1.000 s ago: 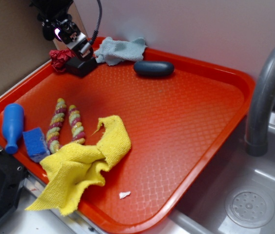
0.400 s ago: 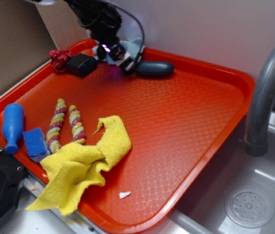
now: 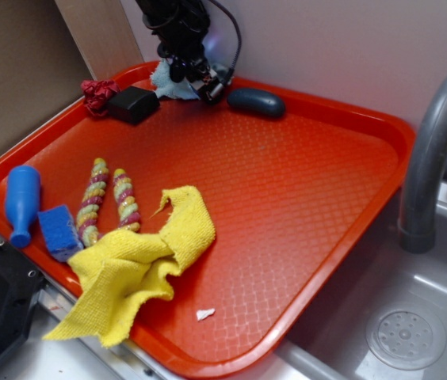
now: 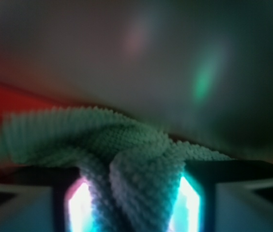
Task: Grab the blue cloth.
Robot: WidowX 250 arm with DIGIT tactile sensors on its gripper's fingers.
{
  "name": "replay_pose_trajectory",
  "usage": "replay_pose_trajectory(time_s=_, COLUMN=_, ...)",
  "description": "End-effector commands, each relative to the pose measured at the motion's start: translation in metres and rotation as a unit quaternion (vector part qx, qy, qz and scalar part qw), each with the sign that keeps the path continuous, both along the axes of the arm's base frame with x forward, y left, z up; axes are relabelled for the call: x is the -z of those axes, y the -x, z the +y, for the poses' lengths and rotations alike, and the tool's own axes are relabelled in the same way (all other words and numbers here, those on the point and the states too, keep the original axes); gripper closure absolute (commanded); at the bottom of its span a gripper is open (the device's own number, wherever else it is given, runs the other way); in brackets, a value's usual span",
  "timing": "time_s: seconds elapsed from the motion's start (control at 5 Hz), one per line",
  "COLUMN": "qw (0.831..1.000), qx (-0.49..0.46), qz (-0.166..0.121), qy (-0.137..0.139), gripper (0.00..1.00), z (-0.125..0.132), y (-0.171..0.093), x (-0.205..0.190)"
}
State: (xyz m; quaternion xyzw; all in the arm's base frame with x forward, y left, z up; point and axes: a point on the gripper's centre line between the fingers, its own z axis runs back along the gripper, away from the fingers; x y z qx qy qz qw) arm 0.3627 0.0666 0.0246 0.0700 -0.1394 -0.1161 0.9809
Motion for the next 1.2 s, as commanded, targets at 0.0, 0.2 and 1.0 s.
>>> replay_pose_trajectory(time_s=0.0, qw=0.997, qx=-0.06, qz=0.027, qy=0.034, gripper=1.0, z=0.002, y=0.027, x=-0.046)
replay_pose_trajectory(time_s=0.2, qw=0.997, qx=-0.058, qz=0.025, qy=0.049, gripper=1.0, z=-0.009, y=0.056, x=-0.076)
replay_pose_trajectory(time_s=1.0, qw=0.997, qx=0.011, qz=0.073, qy=0.039, gripper=1.0, z=-0.121, y=0.093, x=-0.149)
